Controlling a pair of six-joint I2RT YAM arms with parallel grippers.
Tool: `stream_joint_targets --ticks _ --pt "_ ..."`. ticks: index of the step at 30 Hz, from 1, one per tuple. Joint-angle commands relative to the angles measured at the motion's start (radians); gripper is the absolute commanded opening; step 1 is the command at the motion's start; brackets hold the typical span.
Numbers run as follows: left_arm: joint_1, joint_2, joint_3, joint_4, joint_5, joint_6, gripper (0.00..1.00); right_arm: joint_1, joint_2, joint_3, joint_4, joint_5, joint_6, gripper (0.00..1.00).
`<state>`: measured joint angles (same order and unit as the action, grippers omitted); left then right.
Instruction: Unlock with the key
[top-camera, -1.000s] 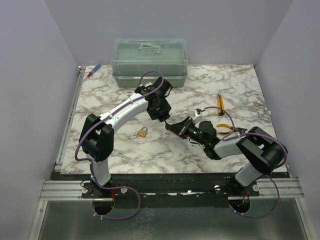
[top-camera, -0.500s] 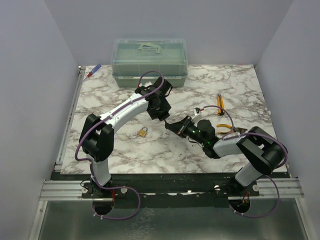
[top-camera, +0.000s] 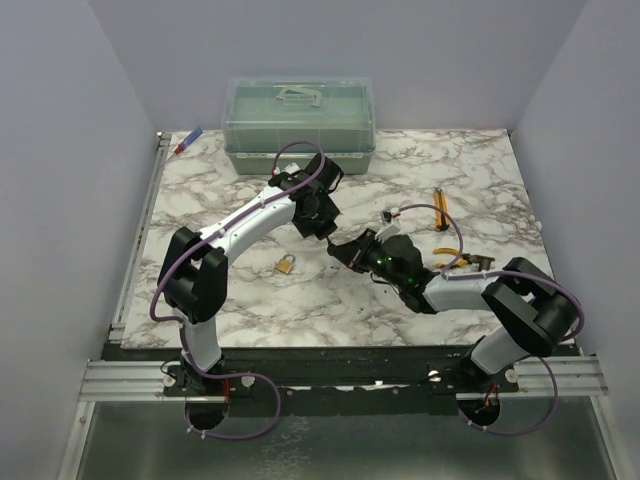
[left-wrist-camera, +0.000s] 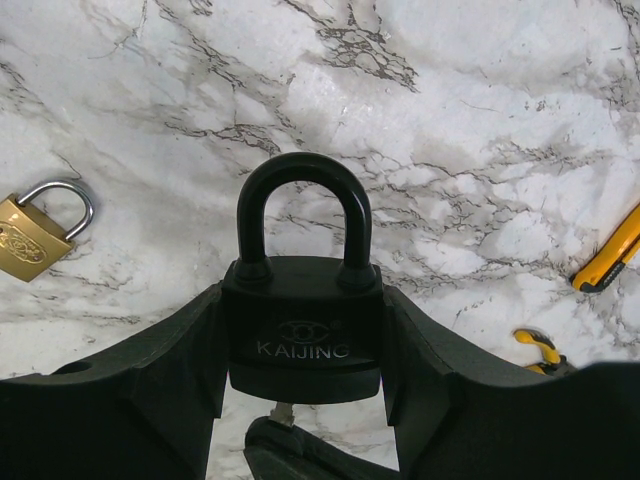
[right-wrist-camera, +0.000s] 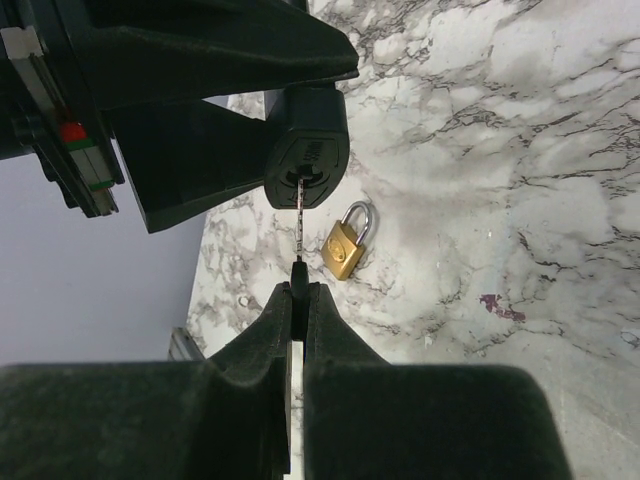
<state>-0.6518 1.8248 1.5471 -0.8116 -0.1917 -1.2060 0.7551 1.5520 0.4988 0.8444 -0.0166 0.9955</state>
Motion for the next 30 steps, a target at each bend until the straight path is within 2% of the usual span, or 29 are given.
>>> stream_joint_targets --ticks 1,12,27,30 --pt "-0.031 -0.039 0.033 -0.013 0.092 -0.017 0.0 0.01 -0.027 0.028 -0.017 0.094 -0.044 0.0" --pt "0.001 -0.035 0.065 0.0 0.072 0.056 0.0 0.01 -0.077 -0.073 0.037 0.027 0.07 0.0" --pt "0.012 -0.043 0.054 0.0 0.061 0.071 0.0 0.01 -0.09 -0.088 0.049 0.026 0.102 0.0" --pt "0.012 -0.018 0.084 -0.05 0.048 0.103 0.0 0.01 -0.091 -0.093 0.058 0.023 0.104 0.0"
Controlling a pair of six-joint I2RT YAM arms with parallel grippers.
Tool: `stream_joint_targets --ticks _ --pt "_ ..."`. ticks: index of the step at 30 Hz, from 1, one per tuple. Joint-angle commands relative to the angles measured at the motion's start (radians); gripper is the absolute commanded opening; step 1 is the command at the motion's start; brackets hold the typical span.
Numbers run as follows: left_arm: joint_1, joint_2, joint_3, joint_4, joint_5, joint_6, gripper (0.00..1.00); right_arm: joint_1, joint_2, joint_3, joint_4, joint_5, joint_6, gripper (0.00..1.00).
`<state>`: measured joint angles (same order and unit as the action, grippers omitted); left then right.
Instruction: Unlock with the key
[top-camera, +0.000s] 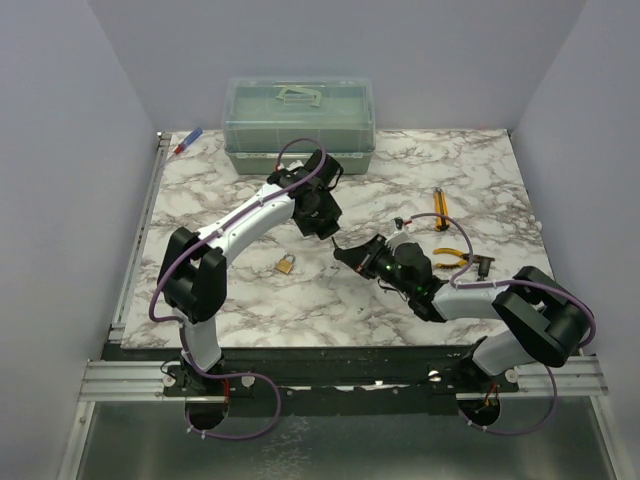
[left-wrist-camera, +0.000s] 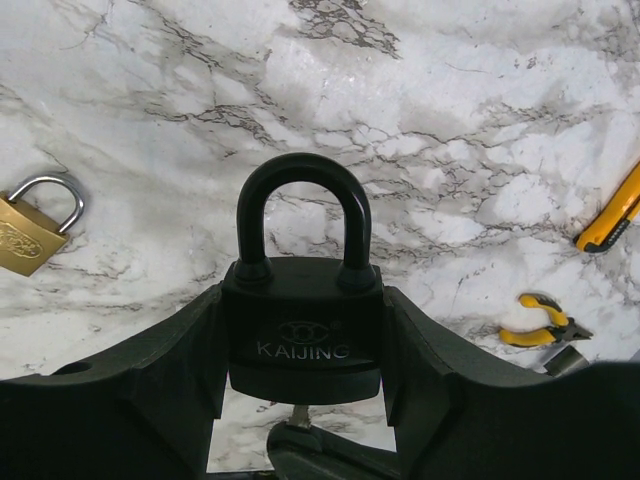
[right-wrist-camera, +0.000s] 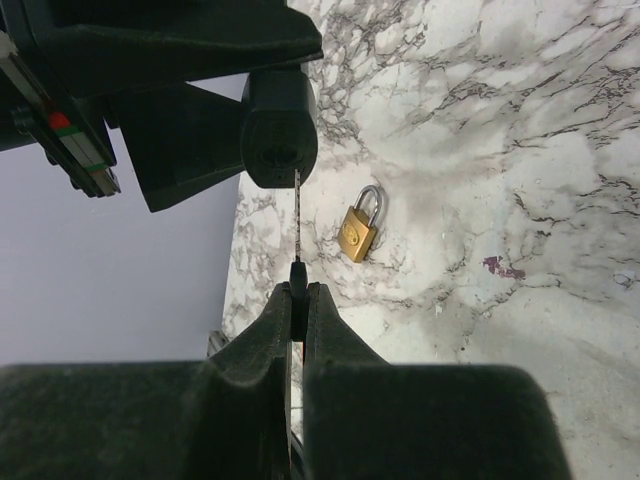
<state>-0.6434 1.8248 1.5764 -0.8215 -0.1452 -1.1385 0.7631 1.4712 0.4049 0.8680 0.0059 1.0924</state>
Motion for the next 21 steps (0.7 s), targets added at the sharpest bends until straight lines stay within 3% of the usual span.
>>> stream_joint_targets --ticks 1,7,12,21 --pt "0.005 0.001 0.085 -0.081 -0.015 0.052 0.0 0.002 -0.014 -0.005 0.034 0.0 0.011 0.0" --pt "0.004 0.138 0.308 -0.42 -0.238 0.172 0.0 0.002 -0.043 -0.031 0.017 0.0 0.053 0.0" --pt "0.014 0.268 0.49 -0.704 -0.389 0.205 0.0 0.002 0.011 -0.034 0.096 -0.067 0.112 0.0" --pt "0.028 0.35 0.57 -0.734 -0.382 0.3 0.0 0.002 0.166 0.024 0.335 -0.201 0.163 0.0"
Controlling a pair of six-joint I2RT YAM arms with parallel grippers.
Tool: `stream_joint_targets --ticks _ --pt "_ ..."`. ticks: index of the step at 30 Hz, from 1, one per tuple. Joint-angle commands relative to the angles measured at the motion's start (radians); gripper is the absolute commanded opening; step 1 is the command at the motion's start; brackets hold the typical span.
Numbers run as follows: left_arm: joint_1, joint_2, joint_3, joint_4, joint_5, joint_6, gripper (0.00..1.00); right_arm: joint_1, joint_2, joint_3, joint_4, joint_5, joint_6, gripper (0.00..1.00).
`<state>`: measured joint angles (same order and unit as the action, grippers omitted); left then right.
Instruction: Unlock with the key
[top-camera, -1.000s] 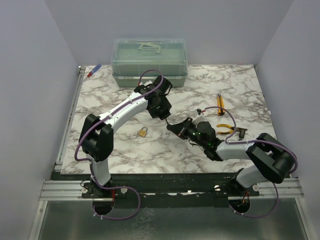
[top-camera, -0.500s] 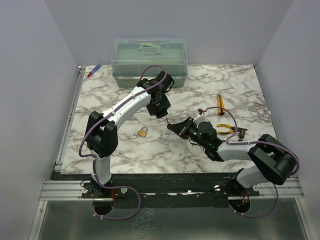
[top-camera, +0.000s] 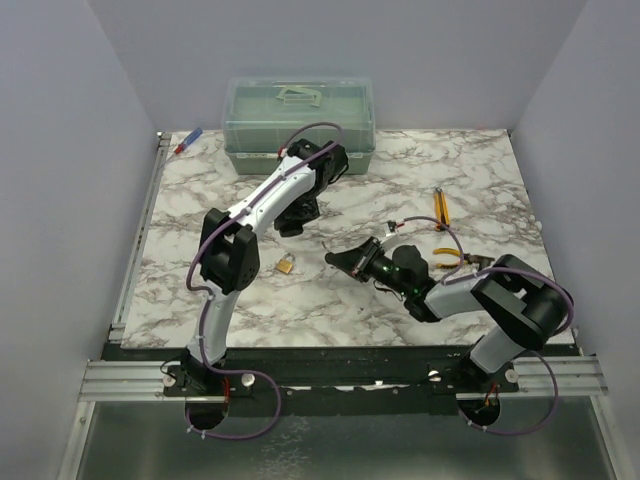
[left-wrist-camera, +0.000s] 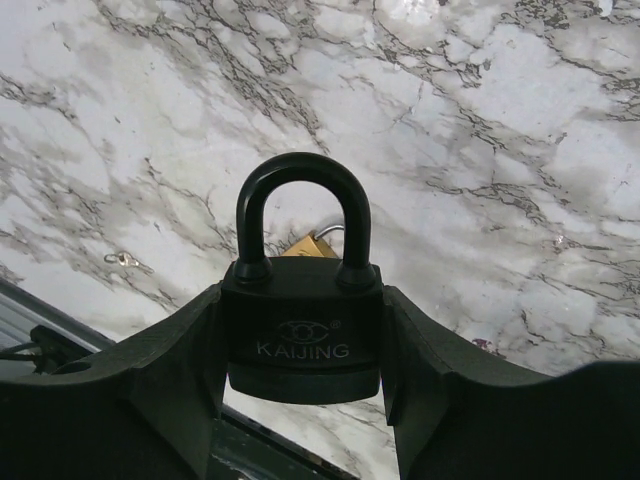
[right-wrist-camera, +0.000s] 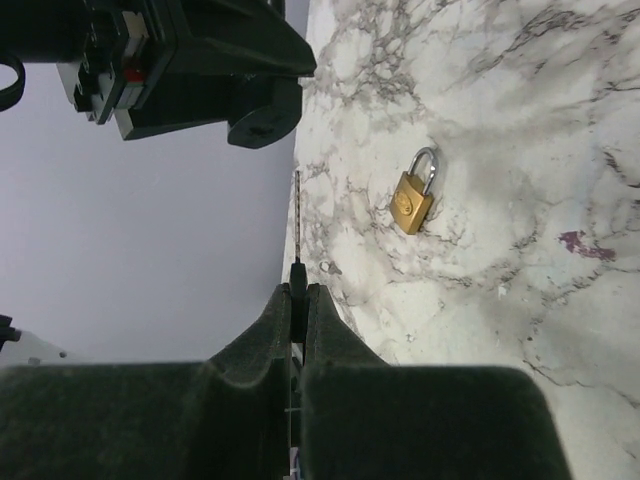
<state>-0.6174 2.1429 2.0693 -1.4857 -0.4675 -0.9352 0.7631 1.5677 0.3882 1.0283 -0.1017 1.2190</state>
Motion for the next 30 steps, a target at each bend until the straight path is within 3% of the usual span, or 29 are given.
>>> stream_joint_targets --ticks 1,7,13,17,21,30 --pt "0.003 0.045 0.074 -0.071 -0.086 0.114 0.0 0.002 0.091 0.046 0.207 -0.104 0.049 0.0" --pt "0.058 0.088 -0.036 -0.073 -0.276 0.199 0.0 0.002 0.149 0.095 0.193 -0.145 0.066 0.0" --pt "0.074 0.108 -0.044 -0.072 -0.357 0.209 0.0 0.001 0.166 0.122 0.147 -0.15 0.064 0.0" --pt "0.081 0.105 0.039 -0.064 -0.186 0.183 0.0 0.002 0.197 0.135 0.198 -0.172 0.076 0.0" --pt "0.08 0.09 0.081 -0.038 -0.102 0.16 0.0 0.002 0.237 0.144 0.255 -0.186 0.103 0.0" --pt "0.079 -0.045 -0.093 0.187 0.186 0.093 0.0 -0.002 0.297 0.151 0.327 -0.172 0.109 0.0"
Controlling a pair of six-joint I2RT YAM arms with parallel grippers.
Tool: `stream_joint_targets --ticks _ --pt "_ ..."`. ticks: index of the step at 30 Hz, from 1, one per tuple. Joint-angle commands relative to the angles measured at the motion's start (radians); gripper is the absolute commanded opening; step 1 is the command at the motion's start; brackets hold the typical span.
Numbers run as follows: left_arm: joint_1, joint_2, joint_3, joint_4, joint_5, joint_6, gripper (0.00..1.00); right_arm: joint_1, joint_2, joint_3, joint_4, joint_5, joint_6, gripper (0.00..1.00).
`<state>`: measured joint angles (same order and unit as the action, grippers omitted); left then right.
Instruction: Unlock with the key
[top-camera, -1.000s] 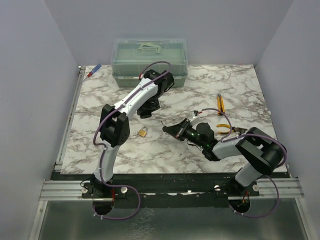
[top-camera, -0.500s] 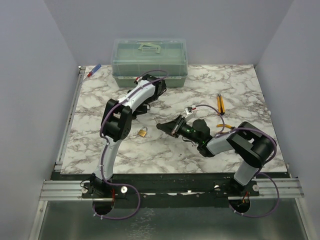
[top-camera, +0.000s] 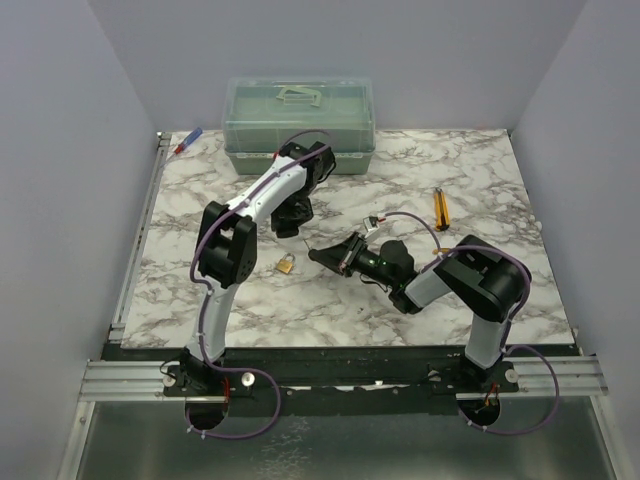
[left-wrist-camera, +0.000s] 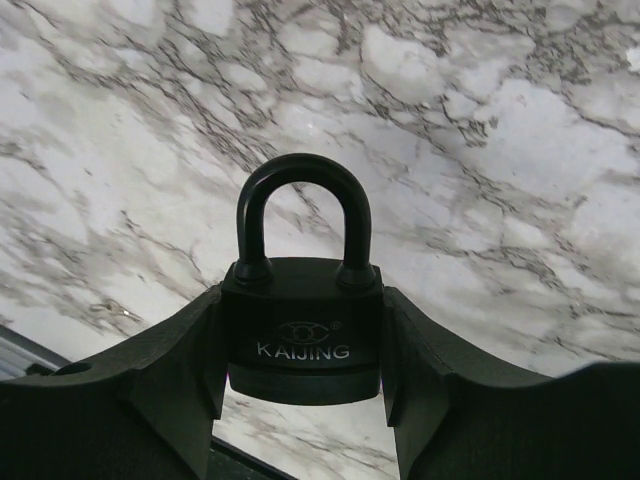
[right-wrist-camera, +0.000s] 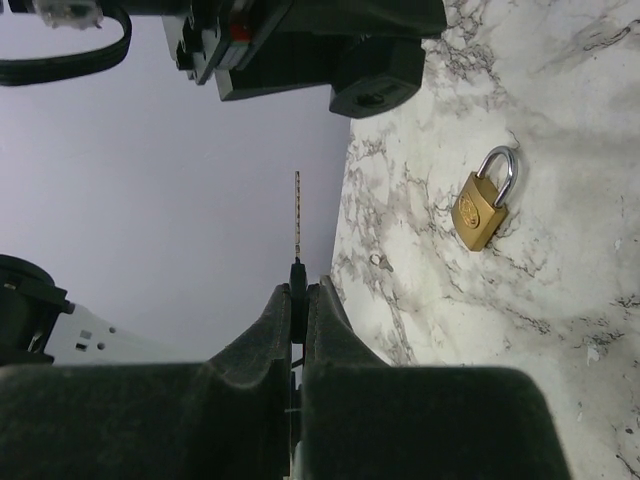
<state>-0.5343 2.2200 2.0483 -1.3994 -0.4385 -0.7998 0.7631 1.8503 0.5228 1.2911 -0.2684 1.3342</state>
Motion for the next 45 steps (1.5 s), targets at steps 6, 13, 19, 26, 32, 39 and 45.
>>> stream_joint_targets --ticks 6,13,19,26,32,39,45 --pt "-0.004 -0.194 -0.168 0.183 0.246 -0.109 0.0 -0.008 0.034 0.023 0.056 0.012 -0.018 0.0" --pt "-0.004 -0.237 -0.238 0.238 0.346 -0.195 0.0 -0.009 0.093 0.028 0.085 0.009 0.003 0.0" --pt "-0.004 -0.25 -0.255 0.255 0.353 -0.211 0.0 -0.013 0.105 0.024 0.089 0.017 0.002 0.0" --pt "-0.005 -0.261 -0.267 0.261 0.342 -0.212 0.0 -0.018 0.107 0.01 0.076 0.032 0.008 0.0" --pt "-0.006 -0.257 -0.267 0.262 0.337 -0.21 0.0 -0.022 0.083 -0.034 0.087 0.066 0.004 0.0" --pt "-0.01 -0.259 -0.262 0.267 0.336 -0.214 0.0 -0.026 0.09 -0.034 0.1 0.06 0.007 0.0" --pt "-0.012 -0.257 -0.262 0.267 0.333 -0.214 0.0 -0.028 0.071 -0.035 0.104 0.061 -0.002 0.0"
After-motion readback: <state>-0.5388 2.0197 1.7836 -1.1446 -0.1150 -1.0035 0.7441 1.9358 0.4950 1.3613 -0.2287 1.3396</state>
